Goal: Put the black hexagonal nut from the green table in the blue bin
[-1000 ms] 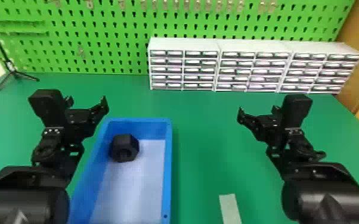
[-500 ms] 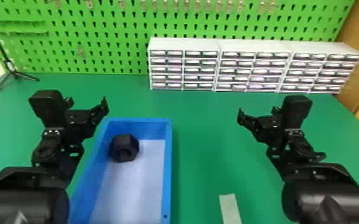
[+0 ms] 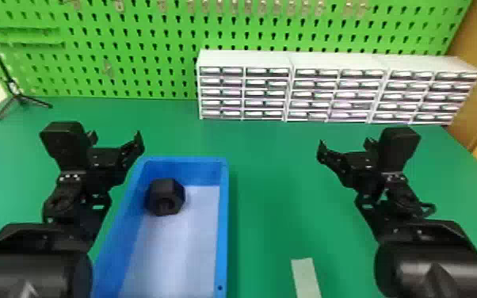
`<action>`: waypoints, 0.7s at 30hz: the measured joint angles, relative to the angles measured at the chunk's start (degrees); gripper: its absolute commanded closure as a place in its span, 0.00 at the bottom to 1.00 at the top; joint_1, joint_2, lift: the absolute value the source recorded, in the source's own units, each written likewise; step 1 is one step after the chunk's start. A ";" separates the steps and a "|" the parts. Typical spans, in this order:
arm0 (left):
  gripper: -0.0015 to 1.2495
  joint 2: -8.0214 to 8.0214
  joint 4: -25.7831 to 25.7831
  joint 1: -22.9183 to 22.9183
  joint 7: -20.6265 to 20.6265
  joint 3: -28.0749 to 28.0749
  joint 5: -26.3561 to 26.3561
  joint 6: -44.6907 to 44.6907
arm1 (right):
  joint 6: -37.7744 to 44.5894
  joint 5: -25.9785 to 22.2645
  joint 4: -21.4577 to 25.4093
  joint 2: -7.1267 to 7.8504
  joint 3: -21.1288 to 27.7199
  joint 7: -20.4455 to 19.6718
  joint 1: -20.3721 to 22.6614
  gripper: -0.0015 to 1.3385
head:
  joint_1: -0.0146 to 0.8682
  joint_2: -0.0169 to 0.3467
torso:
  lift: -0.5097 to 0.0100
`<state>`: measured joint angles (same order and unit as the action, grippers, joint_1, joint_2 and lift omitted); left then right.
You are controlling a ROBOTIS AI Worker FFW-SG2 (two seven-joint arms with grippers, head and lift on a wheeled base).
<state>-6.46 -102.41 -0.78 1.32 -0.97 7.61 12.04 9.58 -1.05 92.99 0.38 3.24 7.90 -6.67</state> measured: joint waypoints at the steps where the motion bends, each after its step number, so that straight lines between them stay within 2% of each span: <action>1: 0.25 0.01 0.01 0.00 0.00 0.00 -0.02 0.00 | -0.26 0.00 0.00 -0.02 0.08 0.00 0.05 0.09 | 0.79 0.12 | 0.80; 21: 0.25 0.05 0.02 0.40 0.00 0.08 0.01 0.52 | -0.79 -0.67 -0.18 0.06 0.30 0.01 0.74 0.09 | 0.79 0.12 | 0.80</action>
<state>-6.42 -102.39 -0.38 1.32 -0.89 7.62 12.56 8.79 -1.72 92.81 0.44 3.54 7.91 -5.93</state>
